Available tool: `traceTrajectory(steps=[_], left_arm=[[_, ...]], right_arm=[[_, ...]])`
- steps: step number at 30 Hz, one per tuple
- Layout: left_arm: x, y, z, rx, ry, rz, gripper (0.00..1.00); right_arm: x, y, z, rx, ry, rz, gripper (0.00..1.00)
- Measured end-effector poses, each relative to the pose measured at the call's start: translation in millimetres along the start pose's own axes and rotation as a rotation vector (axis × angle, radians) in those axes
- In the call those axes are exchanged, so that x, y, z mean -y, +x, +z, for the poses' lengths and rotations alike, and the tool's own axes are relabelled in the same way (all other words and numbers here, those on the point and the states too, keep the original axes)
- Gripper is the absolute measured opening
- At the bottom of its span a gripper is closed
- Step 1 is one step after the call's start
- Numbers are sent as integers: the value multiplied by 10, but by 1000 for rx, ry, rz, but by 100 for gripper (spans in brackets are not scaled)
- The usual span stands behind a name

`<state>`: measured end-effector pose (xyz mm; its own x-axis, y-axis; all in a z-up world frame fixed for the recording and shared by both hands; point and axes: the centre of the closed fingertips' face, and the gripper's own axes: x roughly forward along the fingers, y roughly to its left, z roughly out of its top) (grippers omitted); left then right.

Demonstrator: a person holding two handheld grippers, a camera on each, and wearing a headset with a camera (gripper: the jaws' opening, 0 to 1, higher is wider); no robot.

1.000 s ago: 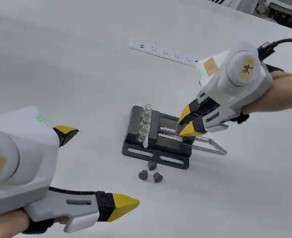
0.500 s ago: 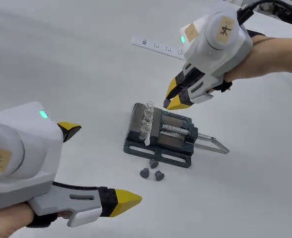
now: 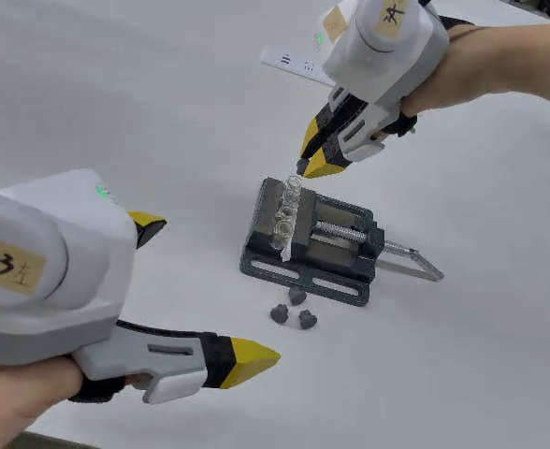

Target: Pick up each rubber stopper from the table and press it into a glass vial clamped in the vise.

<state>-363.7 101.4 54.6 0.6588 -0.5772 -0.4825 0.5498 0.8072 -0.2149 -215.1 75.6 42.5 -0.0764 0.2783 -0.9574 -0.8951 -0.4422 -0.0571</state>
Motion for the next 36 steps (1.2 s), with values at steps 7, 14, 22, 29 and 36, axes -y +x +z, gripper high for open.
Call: traceTrajectory(steps=[7,14,22,29,36], left_arm=[[-13,13,-38,-2,-13,3,99],[-9,6,-53,-4,-23,6,99],[-10,-9,-88,-6,-33,10,99],[-3,0,-105,-8,-39,7,99],[19,7,-114,-8,-41,3,99]], right_arm=[[-53,51,-10,-11,14,33,7],[-60,65,-22,-17,21,44,7],[-77,87,-36,-22,17,47,7],[-105,93,-44,-18,21,53,7],[-114,93,-50,-21,16,49,7]])
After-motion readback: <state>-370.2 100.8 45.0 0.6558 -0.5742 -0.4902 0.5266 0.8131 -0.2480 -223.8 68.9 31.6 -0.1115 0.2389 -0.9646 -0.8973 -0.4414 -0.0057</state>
